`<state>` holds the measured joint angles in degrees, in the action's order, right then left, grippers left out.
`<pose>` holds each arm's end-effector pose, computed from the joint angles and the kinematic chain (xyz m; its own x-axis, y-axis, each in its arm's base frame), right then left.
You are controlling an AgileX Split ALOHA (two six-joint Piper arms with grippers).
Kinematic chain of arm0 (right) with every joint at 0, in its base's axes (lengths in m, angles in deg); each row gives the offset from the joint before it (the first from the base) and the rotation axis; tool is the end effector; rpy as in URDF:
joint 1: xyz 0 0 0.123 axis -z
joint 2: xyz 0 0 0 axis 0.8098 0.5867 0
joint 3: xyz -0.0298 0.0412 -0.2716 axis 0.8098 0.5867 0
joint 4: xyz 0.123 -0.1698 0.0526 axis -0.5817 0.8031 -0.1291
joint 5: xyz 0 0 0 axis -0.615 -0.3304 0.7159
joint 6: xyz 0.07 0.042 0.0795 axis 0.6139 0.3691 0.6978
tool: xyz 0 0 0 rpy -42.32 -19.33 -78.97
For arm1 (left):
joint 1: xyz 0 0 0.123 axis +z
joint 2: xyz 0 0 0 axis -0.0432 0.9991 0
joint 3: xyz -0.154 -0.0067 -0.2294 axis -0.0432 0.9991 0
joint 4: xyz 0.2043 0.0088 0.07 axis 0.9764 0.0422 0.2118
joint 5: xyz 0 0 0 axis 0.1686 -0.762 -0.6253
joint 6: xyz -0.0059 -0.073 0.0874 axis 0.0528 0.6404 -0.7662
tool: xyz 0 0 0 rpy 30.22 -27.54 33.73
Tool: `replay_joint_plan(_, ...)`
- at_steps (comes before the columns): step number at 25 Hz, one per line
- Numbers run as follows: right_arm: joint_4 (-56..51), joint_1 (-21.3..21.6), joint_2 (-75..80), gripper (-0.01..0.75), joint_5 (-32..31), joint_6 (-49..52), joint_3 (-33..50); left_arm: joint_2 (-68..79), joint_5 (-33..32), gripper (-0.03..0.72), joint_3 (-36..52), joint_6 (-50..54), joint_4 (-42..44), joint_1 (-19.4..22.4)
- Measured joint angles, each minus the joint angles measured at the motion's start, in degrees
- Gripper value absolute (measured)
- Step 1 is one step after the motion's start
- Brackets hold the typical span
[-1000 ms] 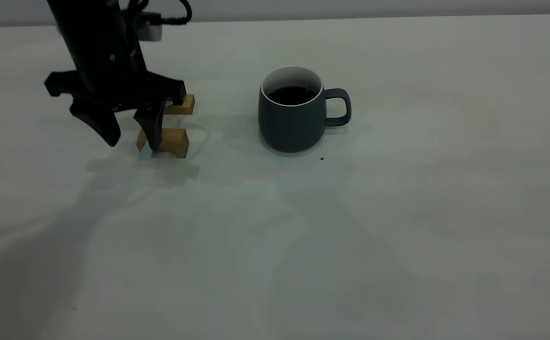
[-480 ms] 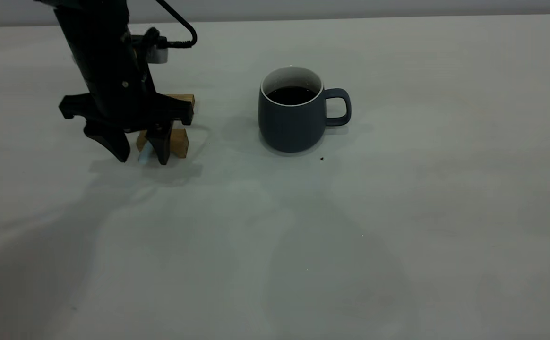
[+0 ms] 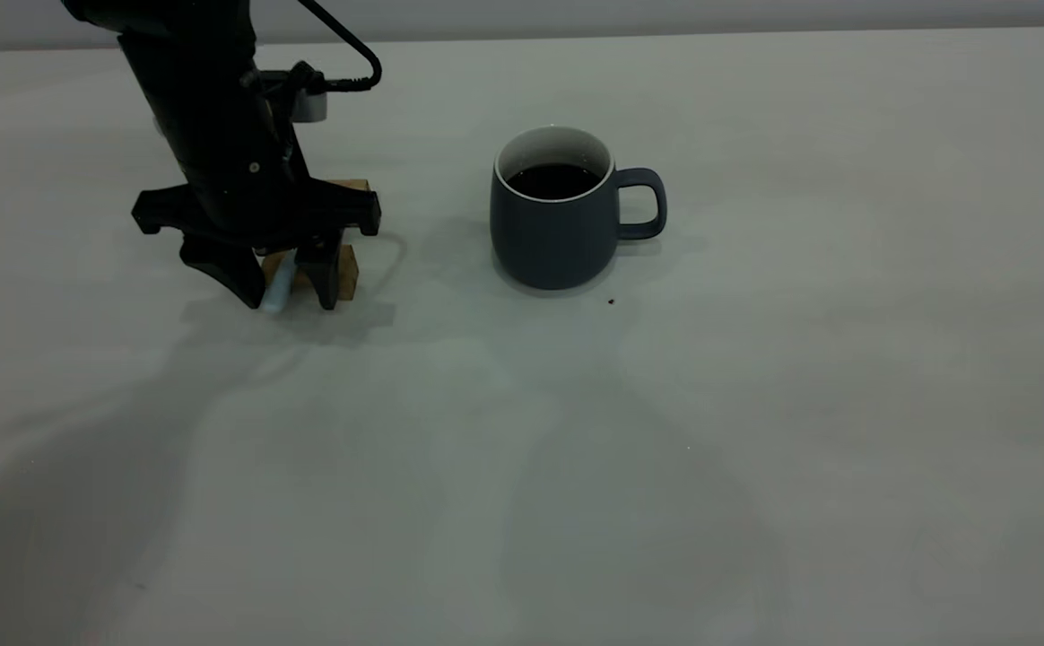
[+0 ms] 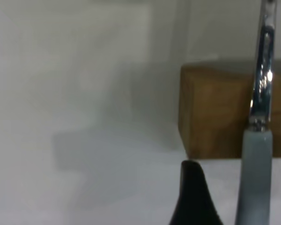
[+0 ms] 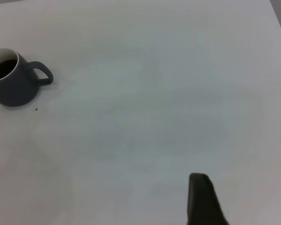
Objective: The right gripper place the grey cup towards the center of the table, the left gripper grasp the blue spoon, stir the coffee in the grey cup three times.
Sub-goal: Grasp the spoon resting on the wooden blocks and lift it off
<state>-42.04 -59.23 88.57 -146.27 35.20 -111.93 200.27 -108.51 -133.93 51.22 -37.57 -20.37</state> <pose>-0.0064 -0.0081 0.2347 -0.5581 0.0863 -0.8253 0.0413 0.9962 0.0763 0.3764 -0.1198 0.0143 -0.9768 0.0167 -0.2133 0.0275 0.9985 -0.0477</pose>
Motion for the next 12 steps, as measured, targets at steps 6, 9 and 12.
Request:
replay_joint_plan(6, 0.00, 0.00, 0.00, 0.459, 0.00, 0.00, 0.00, 1.11, 0.13, 0.585, -0.49, 0.00, -0.02, 0.00)
replay_joint_plan(9, 0.00, 0.00, 0.00, 0.451, 0.00, 0.00, 0.00, 1.11, 0.13, 0.567, -0.49, 0.00, -0.02, 0.00)
replay_joint_plan(12, 0.00, 0.00, 0.00, 0.442, 0.00, 0.00, 0.00, 1.11, 0.13, 0.510, -0.49, 0.00, -0.02, 0.00)
